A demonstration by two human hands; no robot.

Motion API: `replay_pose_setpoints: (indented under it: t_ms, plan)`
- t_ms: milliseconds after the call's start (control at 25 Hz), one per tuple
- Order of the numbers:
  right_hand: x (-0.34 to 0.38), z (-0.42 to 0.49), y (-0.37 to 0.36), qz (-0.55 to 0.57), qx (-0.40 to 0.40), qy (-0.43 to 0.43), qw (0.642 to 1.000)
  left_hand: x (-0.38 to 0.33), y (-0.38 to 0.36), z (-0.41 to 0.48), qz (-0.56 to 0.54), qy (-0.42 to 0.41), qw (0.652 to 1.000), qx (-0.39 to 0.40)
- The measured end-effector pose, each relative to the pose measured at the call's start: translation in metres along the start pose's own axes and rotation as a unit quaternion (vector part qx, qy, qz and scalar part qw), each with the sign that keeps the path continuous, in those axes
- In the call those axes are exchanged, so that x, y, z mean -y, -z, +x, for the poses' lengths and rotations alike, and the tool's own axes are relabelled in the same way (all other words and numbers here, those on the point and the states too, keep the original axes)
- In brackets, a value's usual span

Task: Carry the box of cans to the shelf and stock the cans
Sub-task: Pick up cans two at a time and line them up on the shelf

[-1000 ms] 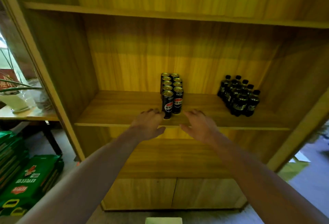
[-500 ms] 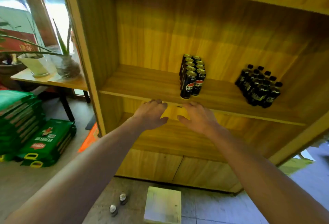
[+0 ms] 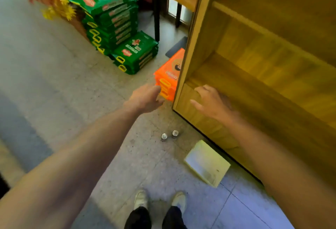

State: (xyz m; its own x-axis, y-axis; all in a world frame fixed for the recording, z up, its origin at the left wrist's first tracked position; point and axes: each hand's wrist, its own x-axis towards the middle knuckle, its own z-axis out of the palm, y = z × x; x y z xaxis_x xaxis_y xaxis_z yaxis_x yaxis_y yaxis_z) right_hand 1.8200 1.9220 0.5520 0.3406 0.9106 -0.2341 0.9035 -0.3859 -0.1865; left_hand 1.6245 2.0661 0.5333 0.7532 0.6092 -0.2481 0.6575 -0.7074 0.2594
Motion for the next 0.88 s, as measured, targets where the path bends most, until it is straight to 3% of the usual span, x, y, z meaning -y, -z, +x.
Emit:
replay_pose_setpoints:
  t_ms: [240, 640, 880]
  plan:
    - [-0.015, 0.047, -0.163, -0.006, 0.035, 0.042, 0.998, 0.044, -0.164, 0.037, -0.047, 0.052, 0.997, 0.029]
    - [-0.127, 0.131, -0.587, -0.028, 0.11, -0.011, 0.993, 0.15, -0.589, 0.138, -0.054, 0.032, 0.996, 0.058]
    - [-0.151, 0.167, -0.699, 0.083, 0.071, -0.075, 0.991, 0.17, -0.69, 0.159, -0.107, 0.051, 0.992, 0.031]
